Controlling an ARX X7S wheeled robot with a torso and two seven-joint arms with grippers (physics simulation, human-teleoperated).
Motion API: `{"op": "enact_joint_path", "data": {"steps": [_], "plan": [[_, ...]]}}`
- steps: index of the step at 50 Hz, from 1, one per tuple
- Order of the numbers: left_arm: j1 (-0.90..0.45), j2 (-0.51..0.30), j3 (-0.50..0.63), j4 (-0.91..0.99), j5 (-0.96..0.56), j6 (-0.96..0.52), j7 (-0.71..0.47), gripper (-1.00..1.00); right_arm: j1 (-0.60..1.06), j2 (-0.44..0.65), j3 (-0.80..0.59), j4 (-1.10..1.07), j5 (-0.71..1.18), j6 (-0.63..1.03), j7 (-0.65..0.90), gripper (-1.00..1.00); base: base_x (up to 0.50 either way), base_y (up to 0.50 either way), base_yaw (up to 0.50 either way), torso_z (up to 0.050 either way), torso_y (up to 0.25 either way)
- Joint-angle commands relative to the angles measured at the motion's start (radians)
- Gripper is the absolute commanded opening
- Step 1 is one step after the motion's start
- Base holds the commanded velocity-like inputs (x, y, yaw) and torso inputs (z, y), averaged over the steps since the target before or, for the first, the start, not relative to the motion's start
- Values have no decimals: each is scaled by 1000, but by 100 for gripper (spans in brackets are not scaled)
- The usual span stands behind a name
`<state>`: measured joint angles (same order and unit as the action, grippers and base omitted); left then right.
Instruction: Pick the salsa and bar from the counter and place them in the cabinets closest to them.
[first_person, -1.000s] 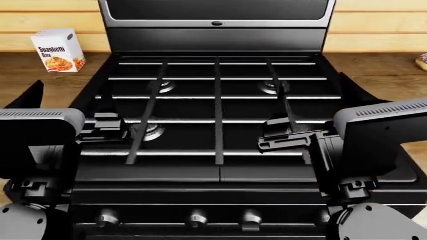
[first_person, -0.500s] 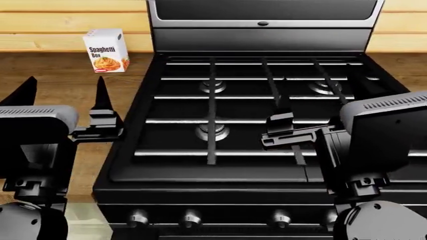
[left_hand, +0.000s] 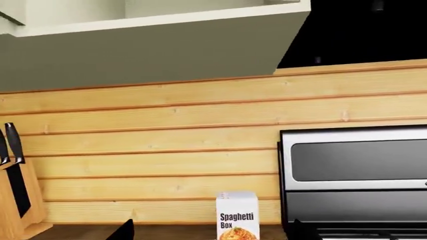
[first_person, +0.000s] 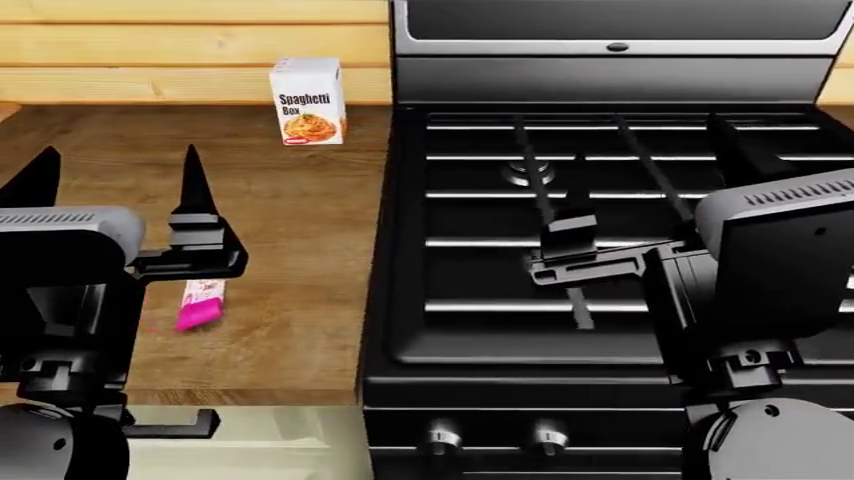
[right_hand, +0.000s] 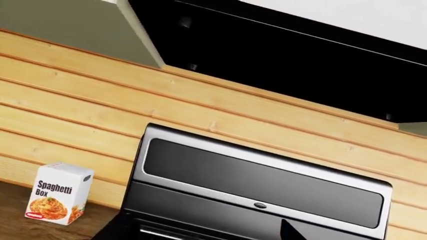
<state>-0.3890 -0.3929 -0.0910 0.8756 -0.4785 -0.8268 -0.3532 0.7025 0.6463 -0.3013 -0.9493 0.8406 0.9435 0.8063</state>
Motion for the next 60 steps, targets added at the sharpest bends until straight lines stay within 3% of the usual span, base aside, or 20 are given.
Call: {"op": "enact_joint_path", "data": {"steps": [1, 7, 15, 27, 34, 60], "plan": [[4, -5, 0, 1, -4, 4, -5, 100, 2, 5, -4, -1, 2, -2, 6, 100, -1, 500, 0, 0, 0], [-1, -12, -3, 5, -10, -4, -7, 100, 14, 6, -4, 0, 16, 6, 10, 100, -1, 500, 0, 0, 0], [-107, -38, 42, -6, -19, -63, -6, 100, 144, 14, 47, 21, 163, 104, 33, 100, -1, 471, 0, 0, 0], [-294, -43, 132, -82, -35, -138, 16, 100, 303, 10, 141, 144, 414, 192, 86, 100, 0, 66, 0, 0, 0], [-371, -44, 169, -134, -41, -157, 39, 100, 356, 14, 144, 205, 443, 203, 63, 100, 0, 0, 0, 0, 0], [-399, -55, 164, -152, -50, -156, 40, 100, 424, 30, 144, 224, 526, 238, 114, 100, 262, 1, 0, 0, 0]]}}
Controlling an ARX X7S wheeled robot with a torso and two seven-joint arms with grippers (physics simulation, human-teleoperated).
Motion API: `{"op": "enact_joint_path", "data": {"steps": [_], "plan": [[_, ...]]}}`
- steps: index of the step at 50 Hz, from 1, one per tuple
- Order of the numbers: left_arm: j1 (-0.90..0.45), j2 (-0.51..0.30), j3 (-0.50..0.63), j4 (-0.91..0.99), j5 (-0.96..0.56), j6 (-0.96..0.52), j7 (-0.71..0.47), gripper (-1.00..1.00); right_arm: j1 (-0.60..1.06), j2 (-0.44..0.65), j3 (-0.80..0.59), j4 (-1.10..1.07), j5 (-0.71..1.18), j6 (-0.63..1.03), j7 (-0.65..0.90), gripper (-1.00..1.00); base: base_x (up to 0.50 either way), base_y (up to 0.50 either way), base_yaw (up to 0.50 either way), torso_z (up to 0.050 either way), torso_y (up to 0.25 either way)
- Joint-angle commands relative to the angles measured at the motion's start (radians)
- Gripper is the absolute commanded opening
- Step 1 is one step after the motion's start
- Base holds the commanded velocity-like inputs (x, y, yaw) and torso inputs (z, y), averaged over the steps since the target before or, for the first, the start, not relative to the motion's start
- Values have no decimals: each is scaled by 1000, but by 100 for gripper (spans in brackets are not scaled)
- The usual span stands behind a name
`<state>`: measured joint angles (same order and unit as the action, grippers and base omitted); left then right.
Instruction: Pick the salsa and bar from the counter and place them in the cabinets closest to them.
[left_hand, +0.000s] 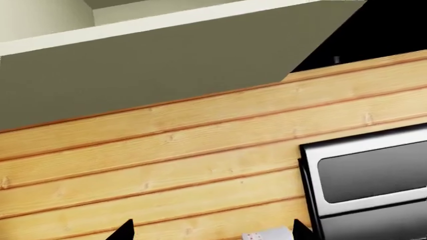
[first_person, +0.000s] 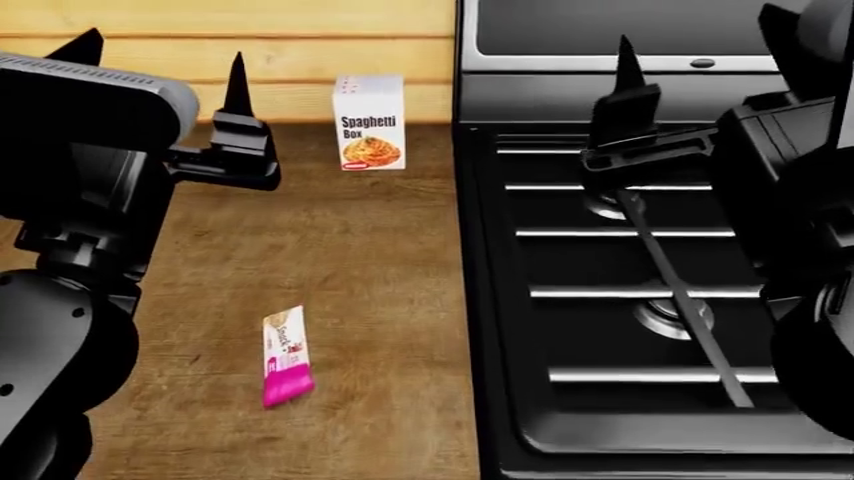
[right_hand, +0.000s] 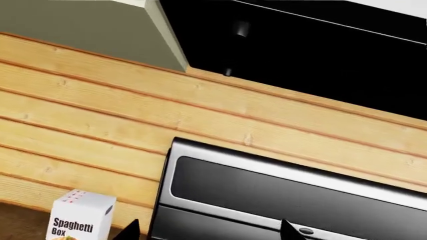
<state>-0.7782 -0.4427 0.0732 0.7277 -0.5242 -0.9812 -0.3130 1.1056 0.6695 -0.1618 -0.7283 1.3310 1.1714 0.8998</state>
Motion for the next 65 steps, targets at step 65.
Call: {"op": "enact_joint_path", "data": {"steps": [65], "plan": [[-175, 133, -429, -82, -688, -588, -273, 100, 12, 7, -18, 16, 58, -20, 68, 100, 114, 0, 0, 0, 0]]}}
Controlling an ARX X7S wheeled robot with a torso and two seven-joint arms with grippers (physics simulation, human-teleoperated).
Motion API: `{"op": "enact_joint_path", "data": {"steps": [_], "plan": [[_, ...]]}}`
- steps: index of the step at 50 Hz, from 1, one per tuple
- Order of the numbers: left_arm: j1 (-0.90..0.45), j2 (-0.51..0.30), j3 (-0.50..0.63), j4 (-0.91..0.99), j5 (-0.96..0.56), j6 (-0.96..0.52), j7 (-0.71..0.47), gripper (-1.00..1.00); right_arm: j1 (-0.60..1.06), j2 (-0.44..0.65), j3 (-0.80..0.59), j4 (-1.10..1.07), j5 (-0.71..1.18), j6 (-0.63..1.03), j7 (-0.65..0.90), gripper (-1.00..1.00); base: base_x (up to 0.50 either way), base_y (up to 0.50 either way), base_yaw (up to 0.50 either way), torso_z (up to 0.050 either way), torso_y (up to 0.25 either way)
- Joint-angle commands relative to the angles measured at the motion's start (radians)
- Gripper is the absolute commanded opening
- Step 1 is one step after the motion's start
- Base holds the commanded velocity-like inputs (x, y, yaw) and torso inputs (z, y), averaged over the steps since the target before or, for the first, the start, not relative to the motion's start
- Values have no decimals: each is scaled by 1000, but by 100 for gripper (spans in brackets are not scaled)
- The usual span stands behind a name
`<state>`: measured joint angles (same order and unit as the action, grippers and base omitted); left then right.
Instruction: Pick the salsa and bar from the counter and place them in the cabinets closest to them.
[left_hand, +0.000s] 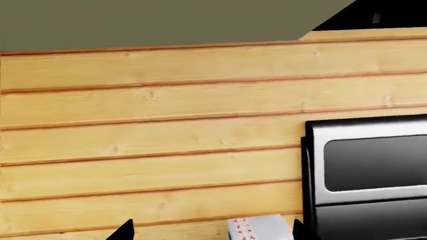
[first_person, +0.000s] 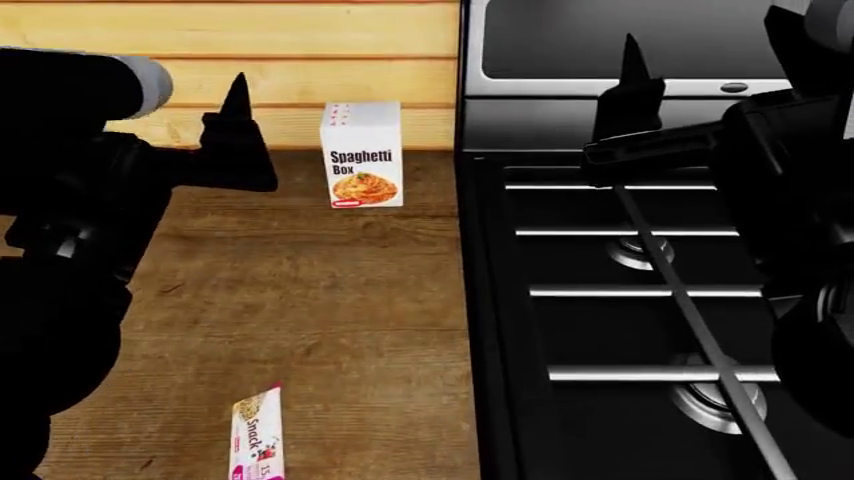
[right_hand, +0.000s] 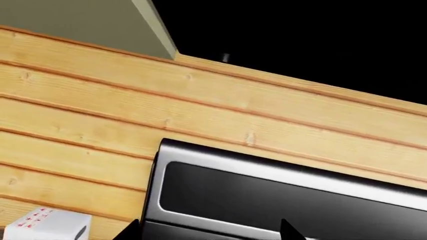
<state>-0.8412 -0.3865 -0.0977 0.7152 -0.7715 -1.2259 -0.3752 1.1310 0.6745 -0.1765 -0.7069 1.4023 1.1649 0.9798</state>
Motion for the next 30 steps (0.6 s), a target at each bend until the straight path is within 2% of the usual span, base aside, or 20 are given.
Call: {"op": "enact_joint_path", "data": {"steps": [1, 4, 6, 10, 14, 18, 22, 30], "plan": [[-124, 60, -267, -108, -574, -342, -309, 100, -16, 3, -3, -6, -17, -16, -15, 100, 0, 0, 0, 0, 0], [-168, -9, -212, -229, -919, -315, -630, 100, -29, 5, -4, -8, -35, -25, -30, 100, 0, 0, 0, 0, 0], [-188, -85, -94, -290, -1116, -257, -814, 100, -35, 7, -5, -9, -43, -30, -39, 100, 0, 0, 0, 0, 0], [-232, -207, 147, -281, -1384, -153, -1023, 100, -53, 10, -5, -9, -77, -51, -66, 100, 0, 0, 0, 0, 0], [-275, -256, 275, -245, -1502, -89, -1110, 100, -80, 10, -17, -3, -126, -75, -108, 100, 0, 0, 0, 0, 0], [-300, -277, 349, -202, -1558, -37, -1154, 100, -93, 9, -30, 7, -157, -88, -134, 100, 0, 0, 0, 0, 0], [-316, -303, 392, -172, -1577, 15, -1172, 100, -99, 9, -33, 9, -166, -95, -141, 100, 0, 0, 0, 0, 0], [-358, -429, 559, -63, -1647, 146, -1187, 100, -85, 4, -49, 22, -179, -95, -154, 100, 0, 0, 0, 0, 0]]}}
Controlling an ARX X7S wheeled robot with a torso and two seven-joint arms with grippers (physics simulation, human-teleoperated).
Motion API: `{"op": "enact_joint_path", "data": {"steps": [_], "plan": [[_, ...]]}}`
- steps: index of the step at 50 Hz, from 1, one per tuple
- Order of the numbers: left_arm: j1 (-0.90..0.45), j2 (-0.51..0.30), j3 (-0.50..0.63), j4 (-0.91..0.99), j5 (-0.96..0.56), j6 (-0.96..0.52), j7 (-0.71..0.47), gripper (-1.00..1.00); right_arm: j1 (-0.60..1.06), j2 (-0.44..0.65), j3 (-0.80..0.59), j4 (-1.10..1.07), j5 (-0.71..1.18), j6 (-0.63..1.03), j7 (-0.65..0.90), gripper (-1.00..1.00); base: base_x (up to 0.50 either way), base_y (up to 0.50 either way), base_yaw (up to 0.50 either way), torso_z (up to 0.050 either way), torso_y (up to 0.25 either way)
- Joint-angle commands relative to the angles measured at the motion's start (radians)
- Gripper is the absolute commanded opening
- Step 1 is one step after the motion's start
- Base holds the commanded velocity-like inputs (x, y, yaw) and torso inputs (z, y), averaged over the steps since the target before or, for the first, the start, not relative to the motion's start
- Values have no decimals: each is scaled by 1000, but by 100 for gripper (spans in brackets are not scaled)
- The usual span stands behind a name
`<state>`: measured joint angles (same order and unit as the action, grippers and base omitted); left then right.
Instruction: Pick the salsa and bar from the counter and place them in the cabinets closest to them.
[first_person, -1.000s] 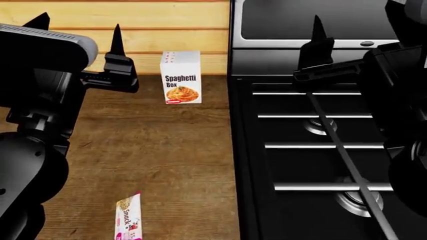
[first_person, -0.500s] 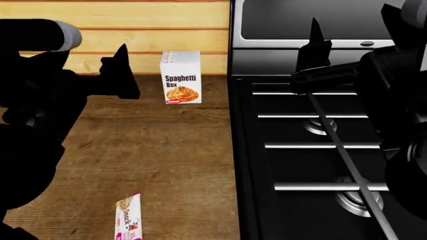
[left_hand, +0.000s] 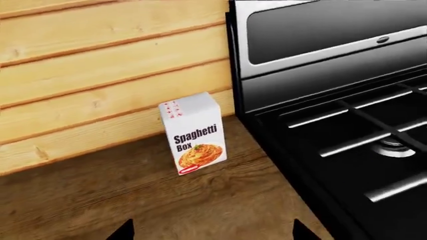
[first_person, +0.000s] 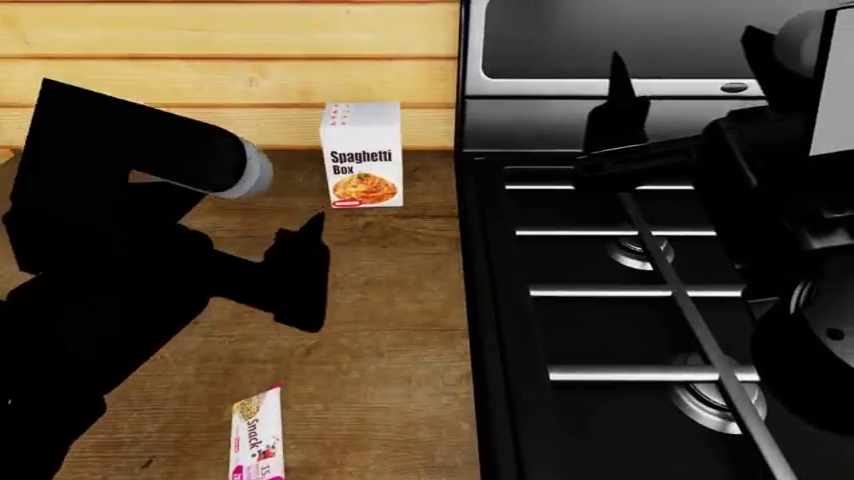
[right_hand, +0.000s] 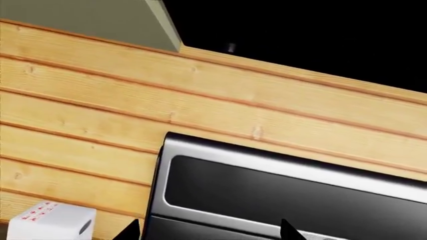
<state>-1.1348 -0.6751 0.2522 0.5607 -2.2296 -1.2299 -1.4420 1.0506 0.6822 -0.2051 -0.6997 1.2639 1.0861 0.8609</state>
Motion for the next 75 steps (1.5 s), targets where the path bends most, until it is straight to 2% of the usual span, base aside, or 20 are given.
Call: {"op": "enact_joint_path", "data": {"steps": [1, 8, 20, 27, 36, 50, 59, 75], "plan": [[-72, -163, 239, 114, -190, 191, -123, 100, -8, -6, -24, 16, -51, -22, -42, 100, 0, 0, 0, 0, 0], [-70, -221, 346, 237, -174, 364, -114, 100, -38, 1, -21, 7, -63, -41, -47, 100, 0, 0, 0, 0, 0], [-2, -243, 387, 274, -81, 403, -78, 100, -36, 15, -1, -20, 0, -19, 8, 100, 0, 0, 0, 0, 0], [131, -276, 347, 261, -12, 531, -55, 100, -35, 15, -5, -17, 1, -19, 11, 100, 0, 0, 0, 0, 0], [246, -302, 305, 253, -17, 660, -16, 100, -30, 10, -15, -5, -10, -23, 4, 100, 0, 0, 0, 0, 0], [392, -313, 345, 277, 118, 647, 25, 100, -54, 11, -27, -3, -30, -36, -5, 100, 0, 0, 0, 0, 0], [396, -304, 383, 253, 186, 609, -1, 100, -99, 22, -24, -7, -62, -68, -26, 100, 0, 0, 0, 0, 0], [448, -297, 403, 296, 207, 631, -4, 100, -77, 17, -39, 6, -59, -59, -25, 100, 0, 0, 0, 0, 0]]}}
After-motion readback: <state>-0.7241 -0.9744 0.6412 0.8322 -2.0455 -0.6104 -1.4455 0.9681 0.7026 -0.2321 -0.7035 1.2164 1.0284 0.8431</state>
